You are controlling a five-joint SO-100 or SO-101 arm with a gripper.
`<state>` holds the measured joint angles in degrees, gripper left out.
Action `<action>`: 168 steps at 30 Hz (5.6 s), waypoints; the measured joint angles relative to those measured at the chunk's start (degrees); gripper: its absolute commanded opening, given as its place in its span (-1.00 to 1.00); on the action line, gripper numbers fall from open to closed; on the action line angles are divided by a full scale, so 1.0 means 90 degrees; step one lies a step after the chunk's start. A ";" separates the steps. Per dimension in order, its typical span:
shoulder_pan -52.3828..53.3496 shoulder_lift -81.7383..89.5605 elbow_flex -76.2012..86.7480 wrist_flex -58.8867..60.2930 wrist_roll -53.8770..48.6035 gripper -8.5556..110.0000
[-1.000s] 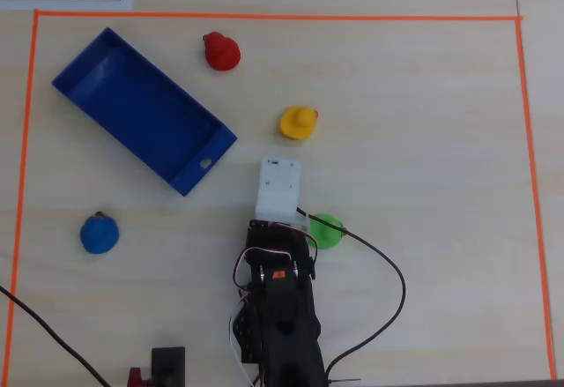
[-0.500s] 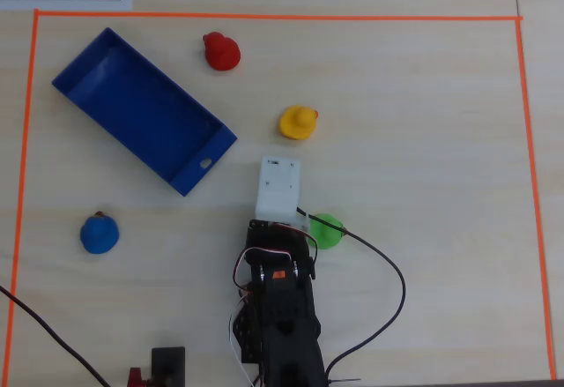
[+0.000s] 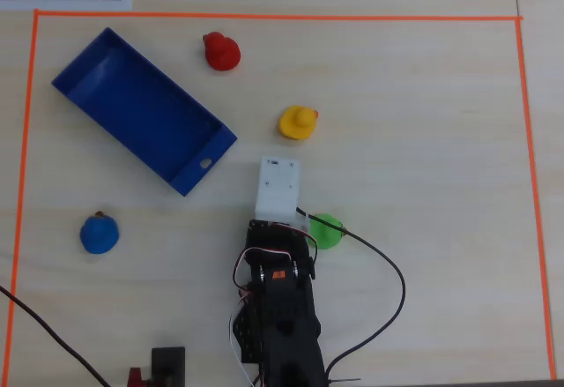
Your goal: Grasp green duck and put it into box.
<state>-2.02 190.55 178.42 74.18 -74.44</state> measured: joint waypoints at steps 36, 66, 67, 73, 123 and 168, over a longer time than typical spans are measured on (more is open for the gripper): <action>0.4121 -0.4561 -0.6875 0.0762 -0.1426 -0.20; 0.5293 -0.5303 -0.2363 -0.3525 -0.2031 -0.18; 0.5273 -0.5195 -0.2363 -0.3447 -0.2031 -0.18; 0.5176 -0.4658 -0.2334 -0.2881 -0.1992 -0.18; 0.5156 -0.2402 -0.0508 -0.2363 -0.2227 -0.17; 0.2334 -0.5225 -0.6084 0.0937 0.1221 -0.86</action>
<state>18.98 143.53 123.66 82.62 -63.46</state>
